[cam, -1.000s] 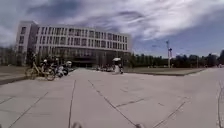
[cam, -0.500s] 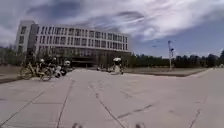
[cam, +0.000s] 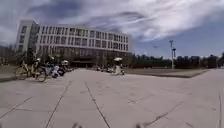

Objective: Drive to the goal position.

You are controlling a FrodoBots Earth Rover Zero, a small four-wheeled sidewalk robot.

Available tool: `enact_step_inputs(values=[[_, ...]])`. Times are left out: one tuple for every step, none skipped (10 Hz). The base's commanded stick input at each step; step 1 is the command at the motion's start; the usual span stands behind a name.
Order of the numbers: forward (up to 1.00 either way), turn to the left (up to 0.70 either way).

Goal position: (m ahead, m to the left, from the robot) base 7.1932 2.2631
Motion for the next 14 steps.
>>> enact_step_inputs(values=[[0.70, 0.00], [0.70, 0.00], [0.70, 0.06], [0.70, 0.14], [0.70, 0.02], [0.70, 0.00], [0.70, 0.00], [0.70, 0.00], [0.70, 0.09], [0.70, 0.13], [0.70, 0.14], [0.70, 0.14], [0.70, 0.07], [0.70, 0.00]])
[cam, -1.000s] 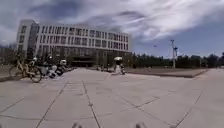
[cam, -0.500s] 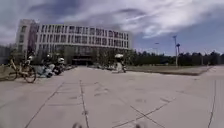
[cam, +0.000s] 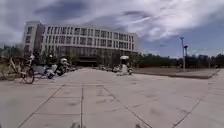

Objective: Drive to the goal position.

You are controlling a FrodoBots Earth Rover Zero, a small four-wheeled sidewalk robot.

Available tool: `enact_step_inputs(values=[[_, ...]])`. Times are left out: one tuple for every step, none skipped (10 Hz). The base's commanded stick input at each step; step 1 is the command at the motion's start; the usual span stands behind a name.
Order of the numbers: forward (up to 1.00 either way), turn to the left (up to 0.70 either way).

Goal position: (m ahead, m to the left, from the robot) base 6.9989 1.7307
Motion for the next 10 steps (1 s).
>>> enact_step_inputs(values=[[0.70, 0.00], [0.70, 0.00], [0.70, 0.00], [0.70, 0.00], [0.70, 0.01], [0.70, 0.14], [0.70, 0.13], [0.70, 0.00], [0.70, 0.00], [0.70, 0.00]])
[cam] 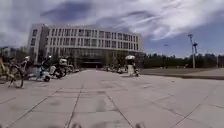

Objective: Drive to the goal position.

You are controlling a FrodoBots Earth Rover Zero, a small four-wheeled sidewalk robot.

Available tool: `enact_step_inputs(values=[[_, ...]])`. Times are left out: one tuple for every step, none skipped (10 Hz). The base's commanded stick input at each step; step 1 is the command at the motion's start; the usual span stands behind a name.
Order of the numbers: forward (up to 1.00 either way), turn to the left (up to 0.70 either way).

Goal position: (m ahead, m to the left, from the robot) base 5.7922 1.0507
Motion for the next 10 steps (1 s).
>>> enact_step_inputs(values=[[0.70, 0.00], [0.70, 0.00], [0.70, 0.00], [0.70, 0.07], [0.70, 0.13], [0.70, 0.08], [0.70, 0.00], [0.70, 0.00], [0.70, 0.07], [0.70, 0.14]])
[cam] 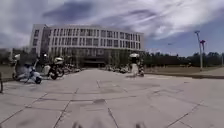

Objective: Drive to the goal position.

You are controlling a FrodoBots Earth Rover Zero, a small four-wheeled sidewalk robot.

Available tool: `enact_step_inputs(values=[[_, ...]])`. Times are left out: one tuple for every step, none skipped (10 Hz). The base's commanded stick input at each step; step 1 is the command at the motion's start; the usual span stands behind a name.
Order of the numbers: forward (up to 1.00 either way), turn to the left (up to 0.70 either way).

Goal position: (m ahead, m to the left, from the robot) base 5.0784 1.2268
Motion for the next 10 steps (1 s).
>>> enact_step_inputs(values=[[0.70, 0.14], [0.70, 0.14], [0.70, 0.14], [0.70, 0.14], [0.70, 0.14], [0.70, 0.14], [0.70, 0.14], [0.70, 0.14], [0.70, 0.10], [0.70, 0.03]])
